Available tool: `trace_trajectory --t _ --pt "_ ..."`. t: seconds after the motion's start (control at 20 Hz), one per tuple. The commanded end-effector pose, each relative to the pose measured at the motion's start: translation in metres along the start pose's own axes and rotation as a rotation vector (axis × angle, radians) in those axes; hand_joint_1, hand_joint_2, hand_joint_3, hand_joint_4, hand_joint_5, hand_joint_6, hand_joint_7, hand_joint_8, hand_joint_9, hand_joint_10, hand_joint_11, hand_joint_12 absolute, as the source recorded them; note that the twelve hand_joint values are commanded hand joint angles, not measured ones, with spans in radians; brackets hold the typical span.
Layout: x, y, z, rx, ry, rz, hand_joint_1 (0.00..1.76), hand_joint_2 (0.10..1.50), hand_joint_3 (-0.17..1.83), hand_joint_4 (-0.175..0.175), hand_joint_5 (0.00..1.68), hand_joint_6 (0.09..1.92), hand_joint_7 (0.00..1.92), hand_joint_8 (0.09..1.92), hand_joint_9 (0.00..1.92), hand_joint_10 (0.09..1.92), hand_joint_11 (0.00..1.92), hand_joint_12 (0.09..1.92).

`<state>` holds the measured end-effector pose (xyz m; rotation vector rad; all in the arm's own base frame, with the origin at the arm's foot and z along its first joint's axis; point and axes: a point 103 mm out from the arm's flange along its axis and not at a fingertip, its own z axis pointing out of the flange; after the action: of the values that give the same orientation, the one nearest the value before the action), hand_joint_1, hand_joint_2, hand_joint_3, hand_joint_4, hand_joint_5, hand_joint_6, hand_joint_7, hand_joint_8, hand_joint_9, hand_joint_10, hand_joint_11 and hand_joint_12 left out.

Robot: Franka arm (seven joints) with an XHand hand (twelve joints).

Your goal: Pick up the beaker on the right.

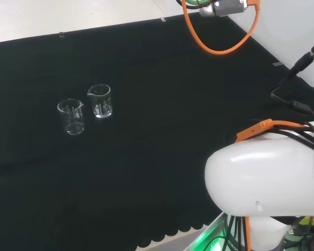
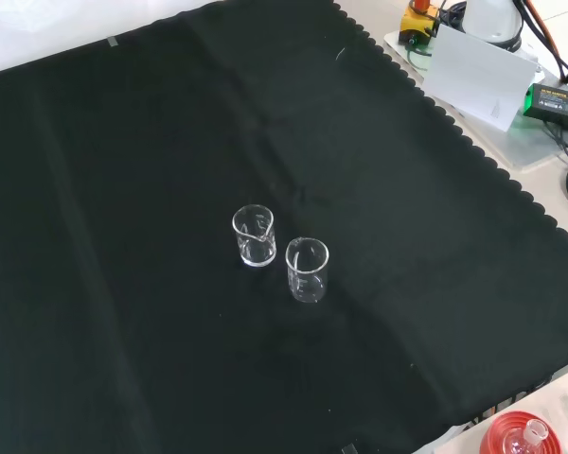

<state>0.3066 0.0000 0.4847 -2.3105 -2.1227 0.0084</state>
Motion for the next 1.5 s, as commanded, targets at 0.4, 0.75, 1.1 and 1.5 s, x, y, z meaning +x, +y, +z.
trace_trajectory --t 0.4,0.75,1.1,1.5 --pt "0.004 0.001 0.002 -0.001 -0.021 0.005 0.08 1.32 0.28 -0.017 0.25 0.13 0.16 0.50 0.19 0.62 0.00 1.03" --pt "-0.018 0.015 0.024 0.040 0.002 -0.001 0.08 1.33 0.27 -0.017 0.26 0.12 0.16 0.50 0.19 0.62 0.00 1.03" --pt "-0.099 0.036 0.062 0.103 0.063 0.044 0.08 1.33 0.26 -0.016 0.26 0.11 0.17 0.50 0.20 0.62 0.00 1.03" --pt "-0.162 0.051 0.097 0.158 0.085 0.107 0.08 1.32 0.25 -0.016 0.26 0.11 0.17 0.50 0.20 0.62 0.00 1.03"
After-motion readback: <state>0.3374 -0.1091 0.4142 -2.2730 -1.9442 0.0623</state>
